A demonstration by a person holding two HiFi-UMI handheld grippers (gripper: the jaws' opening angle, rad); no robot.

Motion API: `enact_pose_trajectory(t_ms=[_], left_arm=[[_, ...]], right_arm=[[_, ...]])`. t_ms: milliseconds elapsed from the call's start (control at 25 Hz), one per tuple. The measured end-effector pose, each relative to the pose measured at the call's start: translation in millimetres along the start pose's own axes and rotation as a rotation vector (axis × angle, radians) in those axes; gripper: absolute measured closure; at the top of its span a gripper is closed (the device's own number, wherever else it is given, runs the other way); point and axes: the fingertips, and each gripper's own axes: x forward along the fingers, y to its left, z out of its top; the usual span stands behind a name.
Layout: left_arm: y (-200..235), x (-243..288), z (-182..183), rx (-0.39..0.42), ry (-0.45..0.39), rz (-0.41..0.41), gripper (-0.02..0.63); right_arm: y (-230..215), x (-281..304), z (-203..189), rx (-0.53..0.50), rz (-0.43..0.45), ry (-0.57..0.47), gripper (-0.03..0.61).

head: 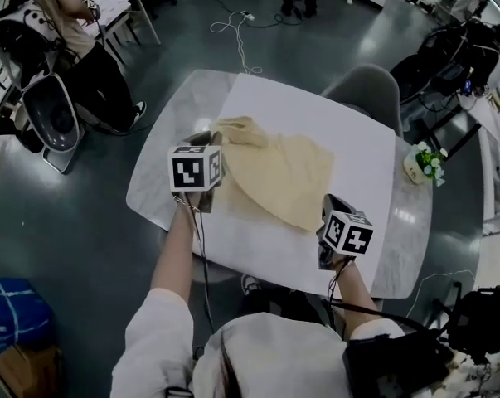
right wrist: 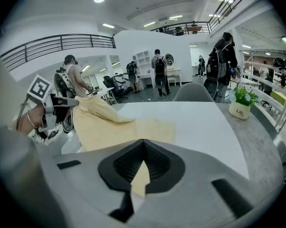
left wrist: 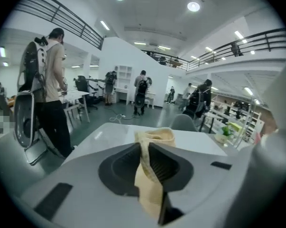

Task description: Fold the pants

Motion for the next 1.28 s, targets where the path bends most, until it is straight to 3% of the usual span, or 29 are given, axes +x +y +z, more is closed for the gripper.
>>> enact_pose_trajectory(t_ms=[40, 120, 160, 240, 360, 560, 920, 1280], left_arm=[[24.0, 4.9, -10.8, -0.019, 0.007, 0.046, 0.569], [62.8, 12.4, -40.3, -0.081, 0.029, 0.113, 0.429], [75.3, 11.9, -54.0, -0.117, 0.032, 0.133, 0.405], [86.4, 6.9, -74.0, -0.163, 0.036, 0.154, 0.397], [74.8, 7.3, -89.1, -0.144, 0.059, 0.137, 0.397], [14.8, 23.6, -101.5, -0.103, 0.089, 0.041, 0.397], [-137.9, 46.4, -109.7, 0.006, 0.133, -0.166, 0.397], [-252.5, 88.7, -144.5, 0.151, 0.225, -0.235, 0.397]], right_arm=[[3.2, 3.8, -2.1, -0.003, 0.003, 0.005, 0.586], [7.0, 9.9, -11.3, -0.010, 0.003, 0.026, 0.586], [8.1, 12.2, -17.5, -0.014, 0.002, 0.040, 0.586], [8.8, 15.4, -28.7, -0.025, -0.001, 0.064, 0.586], [6.4, 17.8, -35.5, -0.022, -0.009, 0.077, 0.586], [-7.0, 14.4, -34.9, -0.010, -0.024, 0.059, 0.586], [-67.2, -26.3, -35.1, 0.033, -0.089, 0.017, 0.586], [-150.6, -38.4, -55.7, 0.068, -0.110, 0.029, 0.586]])
